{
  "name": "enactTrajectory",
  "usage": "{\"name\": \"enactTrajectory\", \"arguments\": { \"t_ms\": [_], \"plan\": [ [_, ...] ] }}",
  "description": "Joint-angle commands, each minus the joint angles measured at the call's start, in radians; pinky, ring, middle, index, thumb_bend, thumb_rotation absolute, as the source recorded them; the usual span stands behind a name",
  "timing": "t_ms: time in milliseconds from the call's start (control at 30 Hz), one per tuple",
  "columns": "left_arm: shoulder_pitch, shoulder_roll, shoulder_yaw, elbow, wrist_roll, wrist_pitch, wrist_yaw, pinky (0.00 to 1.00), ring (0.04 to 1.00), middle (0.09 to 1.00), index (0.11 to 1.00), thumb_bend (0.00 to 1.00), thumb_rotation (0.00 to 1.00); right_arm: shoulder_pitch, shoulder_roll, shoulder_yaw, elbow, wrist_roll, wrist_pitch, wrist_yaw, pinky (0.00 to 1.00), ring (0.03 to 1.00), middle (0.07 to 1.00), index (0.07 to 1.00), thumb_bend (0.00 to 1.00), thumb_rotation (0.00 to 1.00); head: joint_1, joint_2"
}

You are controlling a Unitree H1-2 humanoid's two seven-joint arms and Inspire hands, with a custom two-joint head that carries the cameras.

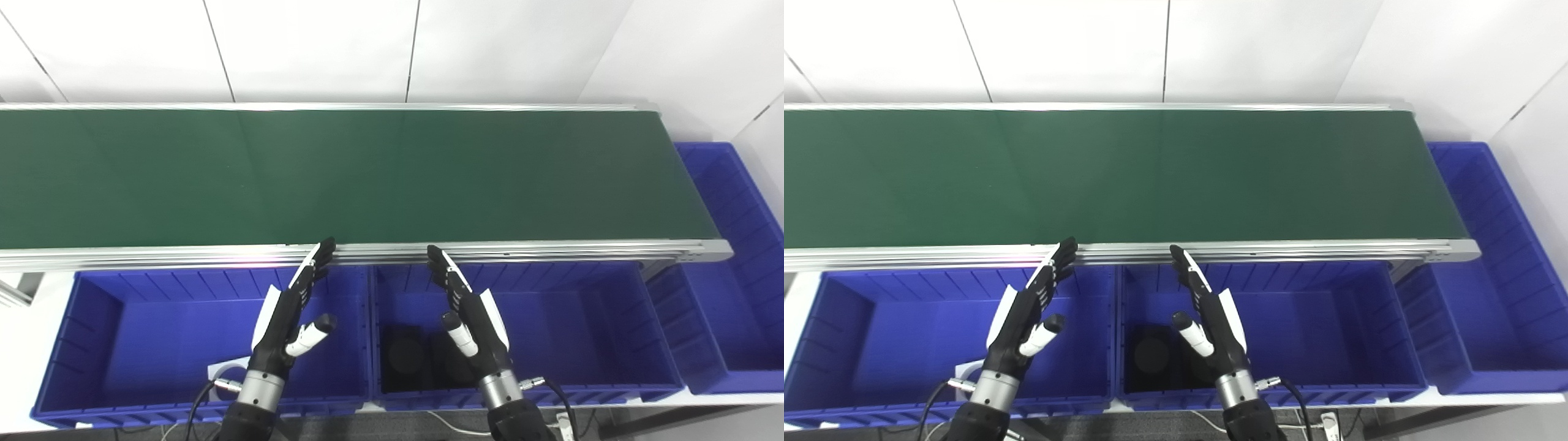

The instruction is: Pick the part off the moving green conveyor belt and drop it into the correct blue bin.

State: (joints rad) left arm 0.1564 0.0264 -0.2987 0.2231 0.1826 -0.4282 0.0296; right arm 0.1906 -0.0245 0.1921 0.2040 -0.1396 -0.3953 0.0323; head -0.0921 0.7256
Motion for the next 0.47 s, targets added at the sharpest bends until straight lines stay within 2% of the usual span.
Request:
{"name": "enactTrajectory", "arguments": {
  "t_ms": [0, 433],
  "plan": [
    [0.0, 0.005, -0.014, -0.026, -0.001, -0.041, 0.02, 0.93, 0.954, 0.967, 0.934, 0.93, 0.91, -0.002, 0.004, 0.01, -0.037, 0.013, -0.027, 0.018, 0.95, 0.968, 0.977, 0.95, 1.0, 1.0, 0.003, -0.001],
    [0.01, 0.036, -0.081, -0.022, 0.013, -0.042, 0.088, 0.92, 0.959, 0.976, 0.949, 0.94, 0.94, 0.012, 0.018, 0.023, -0.039, -0.02, -0.043, -0.004, 0.95, 0.969, 0.979, 0.966, 1.0, 1.0, 0.027, -0.013]
  ]
}}
